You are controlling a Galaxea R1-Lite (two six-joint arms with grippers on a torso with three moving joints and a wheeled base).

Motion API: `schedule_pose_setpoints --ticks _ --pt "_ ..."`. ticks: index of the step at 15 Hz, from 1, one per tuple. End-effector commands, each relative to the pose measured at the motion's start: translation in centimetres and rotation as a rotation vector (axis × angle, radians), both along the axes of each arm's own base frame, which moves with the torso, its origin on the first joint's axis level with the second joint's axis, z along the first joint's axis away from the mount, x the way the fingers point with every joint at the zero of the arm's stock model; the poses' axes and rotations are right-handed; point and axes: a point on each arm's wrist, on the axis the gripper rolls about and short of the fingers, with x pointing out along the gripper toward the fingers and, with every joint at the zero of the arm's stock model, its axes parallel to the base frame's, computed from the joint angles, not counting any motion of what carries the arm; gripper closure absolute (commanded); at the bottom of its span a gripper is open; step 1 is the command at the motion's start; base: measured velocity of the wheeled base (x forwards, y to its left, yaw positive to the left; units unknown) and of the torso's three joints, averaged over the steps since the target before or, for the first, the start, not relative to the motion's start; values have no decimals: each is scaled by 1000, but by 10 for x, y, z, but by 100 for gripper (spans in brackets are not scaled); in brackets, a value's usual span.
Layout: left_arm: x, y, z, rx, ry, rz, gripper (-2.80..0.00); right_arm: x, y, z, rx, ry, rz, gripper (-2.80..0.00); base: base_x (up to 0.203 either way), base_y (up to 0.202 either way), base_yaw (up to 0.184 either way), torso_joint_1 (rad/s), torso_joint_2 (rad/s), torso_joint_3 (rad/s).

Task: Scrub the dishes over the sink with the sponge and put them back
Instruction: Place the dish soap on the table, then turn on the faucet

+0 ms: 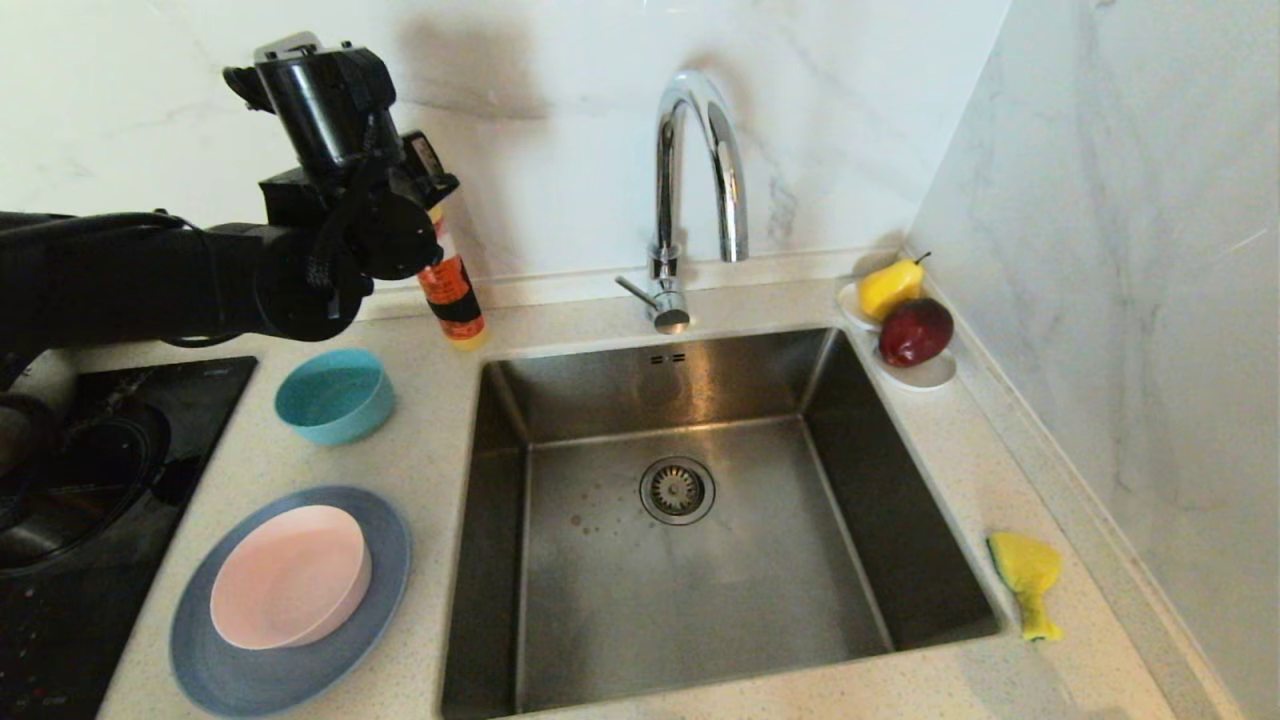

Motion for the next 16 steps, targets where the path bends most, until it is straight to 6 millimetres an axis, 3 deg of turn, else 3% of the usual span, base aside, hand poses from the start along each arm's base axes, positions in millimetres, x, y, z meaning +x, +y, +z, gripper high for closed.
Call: schedule_pose_setpoints --ticks 1,5,10,13,16 --pt "-25 8 30 -22 -61 2 0 0 0 0 0 -2 0 0 0 0 0 0 0 0" --pt "-58 16 60 -26 -98 -38 0 0 0 0 0 -2 2 0 0 0 0 0 0 0" --pt "-102 22 77 17 -92 -204 0 0 0 0 -1 -2 1 0 0 0 0 0 0 0" --pt "-115 7 72 51 -10 -381 0 0 0 0 0 -2 0 0 0 0 0 0 0 0" --pt "-112 -3 48 85 84 -571 0 0 0 0 -1 0 0 0 0 0 0 0 0 0"
